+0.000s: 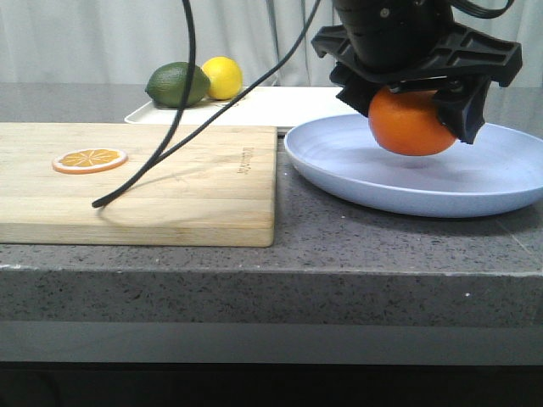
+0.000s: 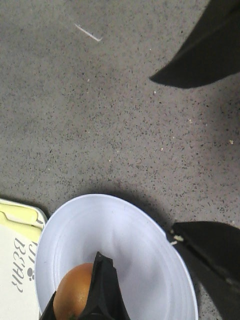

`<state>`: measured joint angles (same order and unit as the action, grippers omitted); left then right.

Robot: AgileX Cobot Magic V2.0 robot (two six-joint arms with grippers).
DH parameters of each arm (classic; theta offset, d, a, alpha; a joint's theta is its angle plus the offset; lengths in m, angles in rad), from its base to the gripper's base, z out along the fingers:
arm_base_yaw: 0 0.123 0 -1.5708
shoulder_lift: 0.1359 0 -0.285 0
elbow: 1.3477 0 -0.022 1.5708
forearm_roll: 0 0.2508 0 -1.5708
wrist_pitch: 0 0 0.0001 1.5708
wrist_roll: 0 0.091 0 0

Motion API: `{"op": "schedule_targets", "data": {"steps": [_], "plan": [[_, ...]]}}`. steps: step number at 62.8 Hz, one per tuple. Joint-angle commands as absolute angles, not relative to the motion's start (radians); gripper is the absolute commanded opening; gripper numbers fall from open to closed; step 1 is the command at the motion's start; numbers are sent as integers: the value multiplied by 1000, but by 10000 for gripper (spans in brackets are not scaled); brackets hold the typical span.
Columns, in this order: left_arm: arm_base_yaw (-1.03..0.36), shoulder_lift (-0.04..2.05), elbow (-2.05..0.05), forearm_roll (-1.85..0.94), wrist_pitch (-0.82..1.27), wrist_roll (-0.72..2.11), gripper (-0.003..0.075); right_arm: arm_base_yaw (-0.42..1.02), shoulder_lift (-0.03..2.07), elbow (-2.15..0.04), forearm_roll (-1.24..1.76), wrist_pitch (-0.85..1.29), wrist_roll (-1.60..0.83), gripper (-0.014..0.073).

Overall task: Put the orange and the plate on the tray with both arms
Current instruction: 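Lift the orange with the left gripper and carry it over the blue plate, then lower the orange onto the plate, open the left gripper, withdraw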

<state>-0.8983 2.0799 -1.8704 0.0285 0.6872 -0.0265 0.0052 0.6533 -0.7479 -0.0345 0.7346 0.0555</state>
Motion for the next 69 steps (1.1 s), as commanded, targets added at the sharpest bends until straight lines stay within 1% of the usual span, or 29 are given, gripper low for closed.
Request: {"op": "schedule_targets", "data": {"steps": [1,5,15,23,34,46,60,66,69], "plan": [[-906,2031,-1911,22,634,-29,468,3,660,-780,-48,673,43,565],[-906,2037,-1911,22,638,-29,497,3,660,-780,-48,673,43,565],[-906,2047,-1911,22,649,-29,606,3,660,-780,-48,674,43,565],[-906,2047,-1911,22,663,-29,654,3,660,-780,-48,678,43,565],[-906,2020,-1911,22,681,-29,657,3,660,-780,-47,683,43,565],[-902,1922,-1911,15,716,-29,654,3,660,-780,-47,687,43,565],[-840,1735,-1879,24,804,-29,652,3,660,-780,-47,687,43,565],[-798,1636,-1810,24,797,-29,652,3,660,-780,-47,687,43,565],[-764,1553,-1736,26,795,-29,652,3,660,-780,-47,689,43,565]]}}
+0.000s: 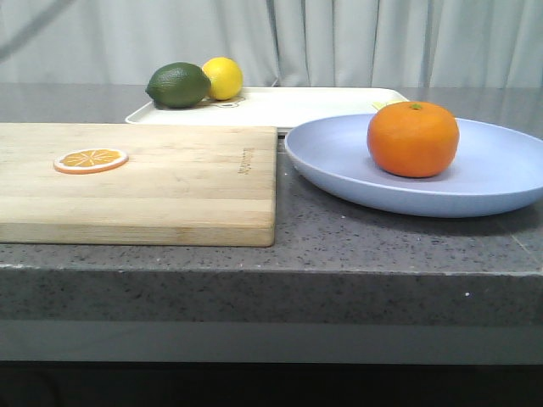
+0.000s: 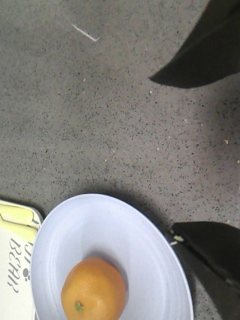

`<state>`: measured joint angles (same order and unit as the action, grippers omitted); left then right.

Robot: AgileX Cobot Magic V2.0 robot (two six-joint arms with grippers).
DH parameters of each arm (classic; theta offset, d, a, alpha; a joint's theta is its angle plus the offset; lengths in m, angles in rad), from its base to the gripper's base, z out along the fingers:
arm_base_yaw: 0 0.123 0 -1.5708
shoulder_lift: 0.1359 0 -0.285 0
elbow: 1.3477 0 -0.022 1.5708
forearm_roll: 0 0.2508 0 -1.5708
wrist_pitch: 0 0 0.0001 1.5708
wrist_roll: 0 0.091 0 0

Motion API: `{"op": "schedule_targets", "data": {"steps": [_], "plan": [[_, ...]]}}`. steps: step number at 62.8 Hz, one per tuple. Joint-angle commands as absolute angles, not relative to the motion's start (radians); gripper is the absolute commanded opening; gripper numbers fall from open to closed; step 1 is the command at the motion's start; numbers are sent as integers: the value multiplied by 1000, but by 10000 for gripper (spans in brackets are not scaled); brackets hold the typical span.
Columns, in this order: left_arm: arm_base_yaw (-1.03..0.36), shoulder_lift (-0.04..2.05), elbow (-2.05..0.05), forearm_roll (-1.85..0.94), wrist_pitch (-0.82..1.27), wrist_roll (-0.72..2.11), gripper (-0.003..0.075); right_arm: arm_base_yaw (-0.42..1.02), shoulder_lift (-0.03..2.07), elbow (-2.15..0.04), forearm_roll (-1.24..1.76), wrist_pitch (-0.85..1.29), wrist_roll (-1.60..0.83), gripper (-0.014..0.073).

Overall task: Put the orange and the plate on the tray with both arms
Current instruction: 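Lower the orange onto the plate, open the left gripper, withdraw, then move the right gripper down against the blue plate's rim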

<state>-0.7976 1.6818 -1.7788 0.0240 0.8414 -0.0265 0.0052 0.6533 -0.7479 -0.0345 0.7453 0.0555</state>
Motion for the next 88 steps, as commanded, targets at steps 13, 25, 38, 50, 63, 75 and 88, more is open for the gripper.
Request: {"op": "schedule_targets", "data": {"steps": [13,25,38,50,63,75,88], "plan": [[-621,1289,-1474,26,787,-27,652,3,660,-780,-47,703,43,565],[-503,1032,-1232,38,744,-25,652,3,660,-780,-46,720,43,565],[-470,808,-1023,18,761,-27,652,3,660,-780,-20,785,43,565],[-470,677,-903,0,727,-27,652,3,660,-780,0,817,43,565],[-470,660,-883,0,725,-27,652,3,660,-780,23,832,44,565],[-470,660,-883,0,722,-27,652,3,700,-786,223,834,44,565],[-470,660,-883,0,722,-27,652,3,911,-854,285,854,53,565]]}}
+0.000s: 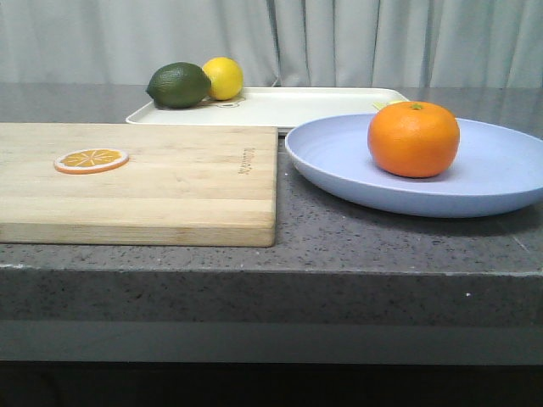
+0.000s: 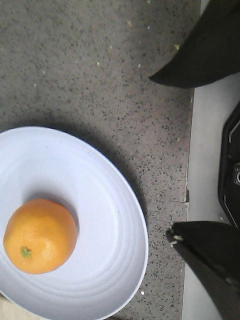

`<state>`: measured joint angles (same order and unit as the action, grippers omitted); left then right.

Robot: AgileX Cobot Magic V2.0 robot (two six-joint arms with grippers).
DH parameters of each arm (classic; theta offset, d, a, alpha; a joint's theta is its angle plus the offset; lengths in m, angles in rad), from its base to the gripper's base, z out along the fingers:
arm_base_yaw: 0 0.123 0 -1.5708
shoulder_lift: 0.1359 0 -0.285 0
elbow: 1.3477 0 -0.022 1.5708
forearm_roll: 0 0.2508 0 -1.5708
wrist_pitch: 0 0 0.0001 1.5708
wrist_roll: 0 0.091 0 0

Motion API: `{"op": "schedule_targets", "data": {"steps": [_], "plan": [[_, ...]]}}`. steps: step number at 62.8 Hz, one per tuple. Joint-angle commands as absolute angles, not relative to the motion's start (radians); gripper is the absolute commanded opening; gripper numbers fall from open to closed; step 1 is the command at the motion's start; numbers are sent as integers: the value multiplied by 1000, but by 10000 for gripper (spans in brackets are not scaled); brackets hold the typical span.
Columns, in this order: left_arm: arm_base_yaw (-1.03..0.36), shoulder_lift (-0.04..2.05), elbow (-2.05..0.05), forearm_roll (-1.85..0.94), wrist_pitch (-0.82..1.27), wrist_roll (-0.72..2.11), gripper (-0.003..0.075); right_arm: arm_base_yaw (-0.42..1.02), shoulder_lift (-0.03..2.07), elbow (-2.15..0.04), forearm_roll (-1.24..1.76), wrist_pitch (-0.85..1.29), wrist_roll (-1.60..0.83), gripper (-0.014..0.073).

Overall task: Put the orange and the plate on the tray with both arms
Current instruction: 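Move the right gripper down against the blue plate's rim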

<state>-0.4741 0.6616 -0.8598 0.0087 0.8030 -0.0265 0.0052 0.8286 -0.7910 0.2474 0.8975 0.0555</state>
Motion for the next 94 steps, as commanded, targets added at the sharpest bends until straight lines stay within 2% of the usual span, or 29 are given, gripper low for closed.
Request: {"op": "schedule_targets", "data": {"steps": [1,14,25,40,67,73,85,94], "plan": [[-470,660,-883,0,722,-27,652,3,927,-866,286,857,53,565],[-470,660,-883,0,722,-27,652,0,1145,-1003,292,941,53,565],[-470,660,-883,0,722,-27,652,-76,1285,-1085,368,1008,49,565],[-470,660,-883,0,717,-27,652,-137,1382,-1092,479,1011,7,563],[-470,660,-883,0,708,-27,652,-137,1509,-1094,650,995,-46,556],[-470,660,-883,0,708,-27,652,-137,1515,-1094,650,1003,-46,479],[-470,660,-883,0,707,-27,652,-137,1515,-1094,650,999,-46,246],[-470,660,-883,0,707,-27,652,-137,1515,-1094,650,999,-46,134]]}}
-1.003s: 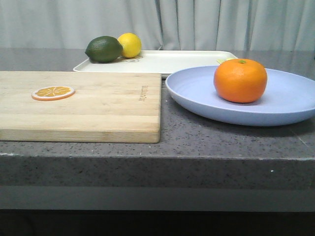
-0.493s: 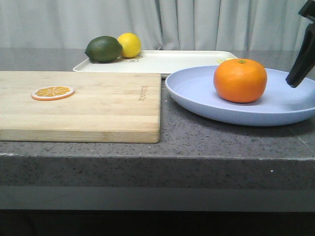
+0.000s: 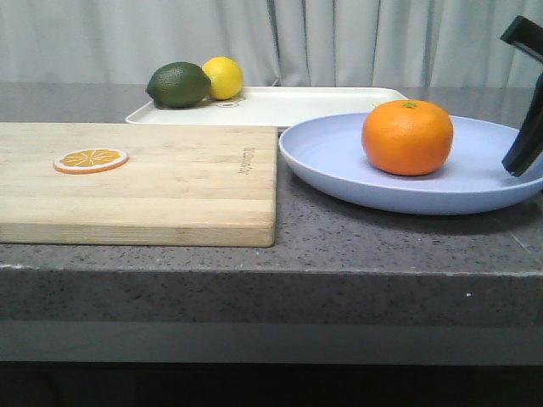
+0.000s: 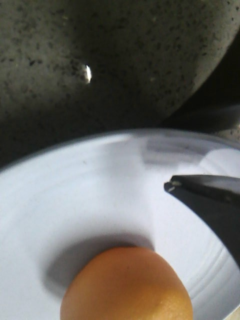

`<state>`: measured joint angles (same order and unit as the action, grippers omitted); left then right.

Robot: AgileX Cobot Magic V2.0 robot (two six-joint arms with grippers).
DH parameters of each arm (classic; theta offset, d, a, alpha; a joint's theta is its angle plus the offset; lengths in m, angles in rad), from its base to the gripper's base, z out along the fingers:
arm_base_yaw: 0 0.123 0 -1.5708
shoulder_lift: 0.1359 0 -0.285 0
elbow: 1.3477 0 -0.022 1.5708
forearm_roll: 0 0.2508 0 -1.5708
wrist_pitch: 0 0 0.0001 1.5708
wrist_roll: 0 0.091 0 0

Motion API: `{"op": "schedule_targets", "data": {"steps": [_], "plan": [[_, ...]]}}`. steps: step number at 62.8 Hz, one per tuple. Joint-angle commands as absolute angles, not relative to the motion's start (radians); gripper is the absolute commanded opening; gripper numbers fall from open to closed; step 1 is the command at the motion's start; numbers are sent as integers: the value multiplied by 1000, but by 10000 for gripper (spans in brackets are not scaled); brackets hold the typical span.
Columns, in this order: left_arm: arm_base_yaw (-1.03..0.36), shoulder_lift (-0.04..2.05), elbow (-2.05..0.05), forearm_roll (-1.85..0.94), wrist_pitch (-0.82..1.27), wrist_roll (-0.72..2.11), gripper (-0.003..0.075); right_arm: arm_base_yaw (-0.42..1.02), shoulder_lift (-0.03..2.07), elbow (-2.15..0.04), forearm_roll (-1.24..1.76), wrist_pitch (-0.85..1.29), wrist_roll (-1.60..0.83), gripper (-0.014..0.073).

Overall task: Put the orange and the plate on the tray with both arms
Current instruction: 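Move the right gripper down against the blue plate's rim, then push the blue plate with the right gripper onto the white tray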

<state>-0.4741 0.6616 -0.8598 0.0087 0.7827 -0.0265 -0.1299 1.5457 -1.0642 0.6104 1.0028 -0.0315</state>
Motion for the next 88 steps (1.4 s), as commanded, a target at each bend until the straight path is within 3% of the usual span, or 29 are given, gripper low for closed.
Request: {"op": "schedule_targets", "data": {"steps": [1,23,43,61,88], "plan": [[-470,660,-883,0,707,-27,652,-137,1515,-1094,650,999,-46,122],[-470,660,-883,0,707,-27,652,-137,1514,-1096,650,1019,-46,-123],[-470,660,-883,0,707,-27,652,-137,1514,-1194,650,1132,-46,-117],[-470,660,-883,0,707,-27,652,-137,1526,-1251,676,1104,41,-117],[-470,660,-883,0,707,-27,652,-51,1813,-1705,675,1155,215,-117]]}}
